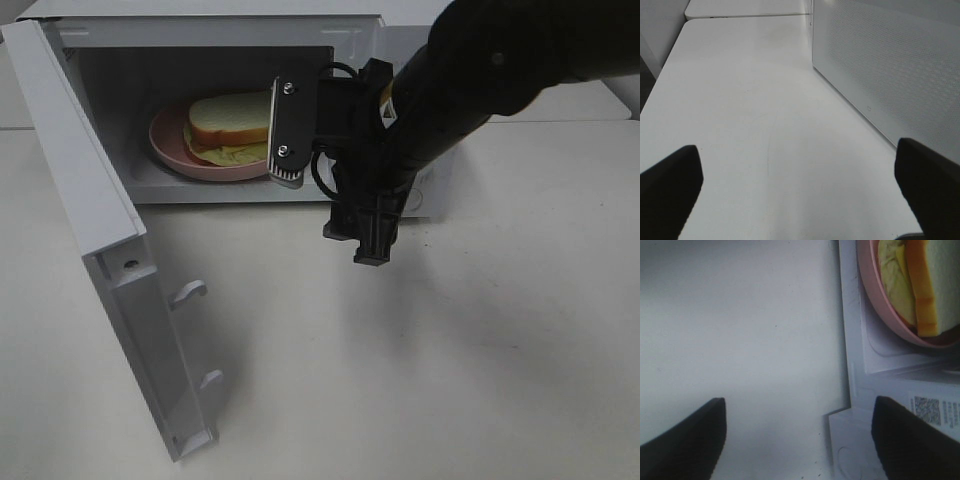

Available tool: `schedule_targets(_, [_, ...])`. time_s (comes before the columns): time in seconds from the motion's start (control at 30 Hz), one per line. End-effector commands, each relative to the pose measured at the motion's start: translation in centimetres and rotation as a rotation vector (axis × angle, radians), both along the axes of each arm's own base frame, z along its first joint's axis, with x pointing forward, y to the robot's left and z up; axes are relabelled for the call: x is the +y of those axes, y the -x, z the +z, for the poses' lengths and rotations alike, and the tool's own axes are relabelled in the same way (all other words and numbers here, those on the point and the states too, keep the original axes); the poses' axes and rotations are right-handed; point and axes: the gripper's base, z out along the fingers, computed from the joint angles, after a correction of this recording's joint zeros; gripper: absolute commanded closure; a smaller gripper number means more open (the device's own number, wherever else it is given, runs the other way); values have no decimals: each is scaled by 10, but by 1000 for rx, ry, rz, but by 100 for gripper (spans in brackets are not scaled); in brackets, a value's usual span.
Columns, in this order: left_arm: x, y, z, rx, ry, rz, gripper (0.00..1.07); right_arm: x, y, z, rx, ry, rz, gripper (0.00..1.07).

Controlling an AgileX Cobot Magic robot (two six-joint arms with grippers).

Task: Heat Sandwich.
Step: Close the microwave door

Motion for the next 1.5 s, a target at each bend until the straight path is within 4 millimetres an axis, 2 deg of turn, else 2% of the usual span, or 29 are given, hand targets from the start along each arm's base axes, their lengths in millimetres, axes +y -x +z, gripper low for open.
schedule_targets(0.03, [0,3,1,-40,1,2,5,-11,13,7,29,-42,-84,31])
schedule_targets(0.27, [0,3,1,-40,1,2,5,-34,38,15,146,-98,-329,31])
schedule_targets(0.47, [0,3,1,-40,1,2,5,-51,56,21,206,-108,-467,31])
schedule_targets(0.67, [0,3,1,-40,1,2,5,-76,84,33,251,-135,-622,31])
schedule_targets(0.77, [0,3,1,-40,1,2,5,-83,91,36,255,-142,-649,31])
schedule_targets(1.03, [0,3,1,-40,1,2,5,-118,132,59,273,-186,-790,31])
schedule_targets(1.1, [0,3,1,-40,1,2,5,-122,136,62,275,-191,-808,31])
schedule_targets(1.13, [0,3,1,-40,1,2,5,-131,147,69,288,-199,-847,31])
schedule_targets(1.23, [0,3,1,-40,1,2,5,-140,159,75,301,-200,-868,31])
schedule_targets(1.37, [0,3,1,-40,1,2,5,-165,188,87,312,-188,-906,31])
schedule_targets(1.4, [0,3,1,-40,1,2,5,-165,188,87,312,-188,-906,31])
schedule_targets(1.5, [0,3,1,-40,1,2,5,-179,205,95,292,-249,-905,31])
